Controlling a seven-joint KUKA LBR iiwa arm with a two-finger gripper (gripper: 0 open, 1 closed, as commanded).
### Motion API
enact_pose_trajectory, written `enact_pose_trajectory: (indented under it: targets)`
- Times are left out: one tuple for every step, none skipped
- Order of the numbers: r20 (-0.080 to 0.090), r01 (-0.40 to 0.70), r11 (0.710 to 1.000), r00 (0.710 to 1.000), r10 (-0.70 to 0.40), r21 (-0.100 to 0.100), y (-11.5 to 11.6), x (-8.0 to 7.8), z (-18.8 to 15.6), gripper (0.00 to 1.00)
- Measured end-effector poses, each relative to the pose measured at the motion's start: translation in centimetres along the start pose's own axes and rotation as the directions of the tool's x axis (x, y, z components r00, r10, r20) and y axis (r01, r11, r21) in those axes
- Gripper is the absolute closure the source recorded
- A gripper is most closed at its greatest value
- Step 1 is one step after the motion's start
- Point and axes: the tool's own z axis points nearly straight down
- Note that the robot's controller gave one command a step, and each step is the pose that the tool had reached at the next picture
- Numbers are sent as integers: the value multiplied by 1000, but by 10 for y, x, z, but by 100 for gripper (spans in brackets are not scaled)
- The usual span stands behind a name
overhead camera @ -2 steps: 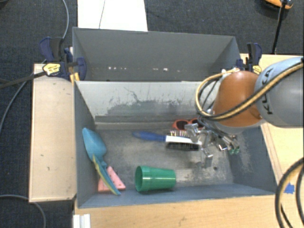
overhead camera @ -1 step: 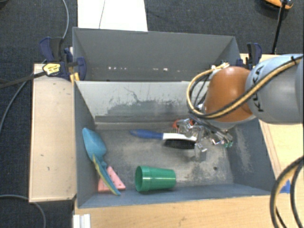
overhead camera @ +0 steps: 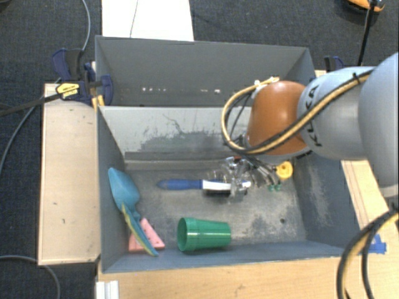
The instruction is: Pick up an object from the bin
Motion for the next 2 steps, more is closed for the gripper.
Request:
enact_pose_trajectory:
  targets:
    - [0, 1, 1000, 1000, -1, 0, 0, 0, 0, 100]
    - [1, 84, 996, 996, -84, 0, -9, -9, -116, 100]
